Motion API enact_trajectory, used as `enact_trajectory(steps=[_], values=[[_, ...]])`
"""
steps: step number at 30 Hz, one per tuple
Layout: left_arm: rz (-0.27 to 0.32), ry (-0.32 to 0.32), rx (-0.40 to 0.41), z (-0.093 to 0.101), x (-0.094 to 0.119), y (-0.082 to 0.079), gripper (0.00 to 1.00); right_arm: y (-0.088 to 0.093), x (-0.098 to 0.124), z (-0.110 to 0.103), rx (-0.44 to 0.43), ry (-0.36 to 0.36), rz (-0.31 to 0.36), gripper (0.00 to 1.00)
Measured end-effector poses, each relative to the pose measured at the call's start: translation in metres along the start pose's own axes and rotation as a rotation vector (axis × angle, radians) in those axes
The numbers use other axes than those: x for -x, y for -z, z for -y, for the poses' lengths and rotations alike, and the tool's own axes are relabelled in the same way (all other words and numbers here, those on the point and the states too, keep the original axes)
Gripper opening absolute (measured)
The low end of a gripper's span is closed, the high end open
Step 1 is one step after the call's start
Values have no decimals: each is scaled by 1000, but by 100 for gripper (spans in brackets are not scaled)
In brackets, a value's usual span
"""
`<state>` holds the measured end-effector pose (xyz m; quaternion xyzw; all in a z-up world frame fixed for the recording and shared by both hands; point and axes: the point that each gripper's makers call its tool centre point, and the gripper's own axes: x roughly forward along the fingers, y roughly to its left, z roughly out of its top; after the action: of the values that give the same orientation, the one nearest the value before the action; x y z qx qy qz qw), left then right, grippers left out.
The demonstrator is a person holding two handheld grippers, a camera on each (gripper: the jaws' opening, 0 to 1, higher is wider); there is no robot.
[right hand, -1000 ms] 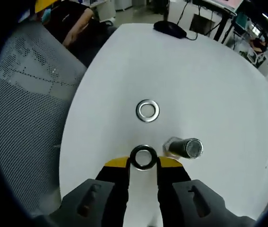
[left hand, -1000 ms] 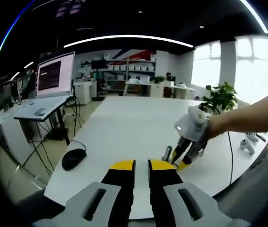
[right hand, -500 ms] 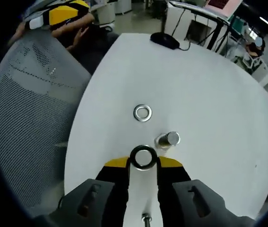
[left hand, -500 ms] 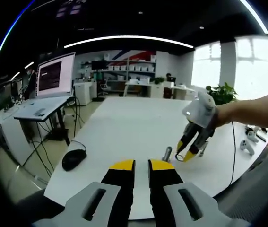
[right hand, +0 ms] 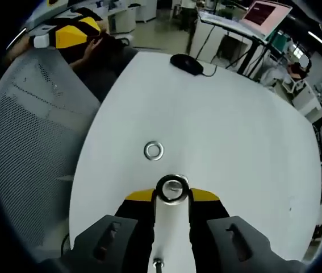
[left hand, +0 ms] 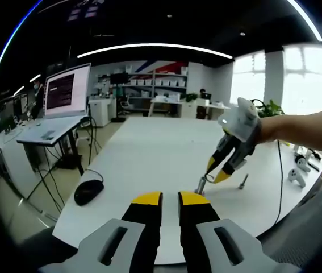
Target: Place the washer onto the threaded stud by aligning its center hole with the stud, sliding it down to the base, and recovering from edge contact or off-axis alignment until the washer reaches the visible bottom stop.
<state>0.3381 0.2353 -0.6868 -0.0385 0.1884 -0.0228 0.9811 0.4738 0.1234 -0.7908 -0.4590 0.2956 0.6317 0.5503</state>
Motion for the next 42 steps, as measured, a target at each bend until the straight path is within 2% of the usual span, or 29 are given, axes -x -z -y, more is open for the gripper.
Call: enact_trajectory(steps=[8,15,25,42], values=[[4,-1,5,0,0,-1,8,3,-14,6,30,-1,-44,23],[4,-3,7,-1,0,-1,8,1,-21,7,33,-25,-50,23],[1,-5,7,-1,0,0,8,12,-40,4,45,-58,-102,23],[-4,-3,9,-1,-1,0,8,19,-56,1,33,-90,-131,23]])
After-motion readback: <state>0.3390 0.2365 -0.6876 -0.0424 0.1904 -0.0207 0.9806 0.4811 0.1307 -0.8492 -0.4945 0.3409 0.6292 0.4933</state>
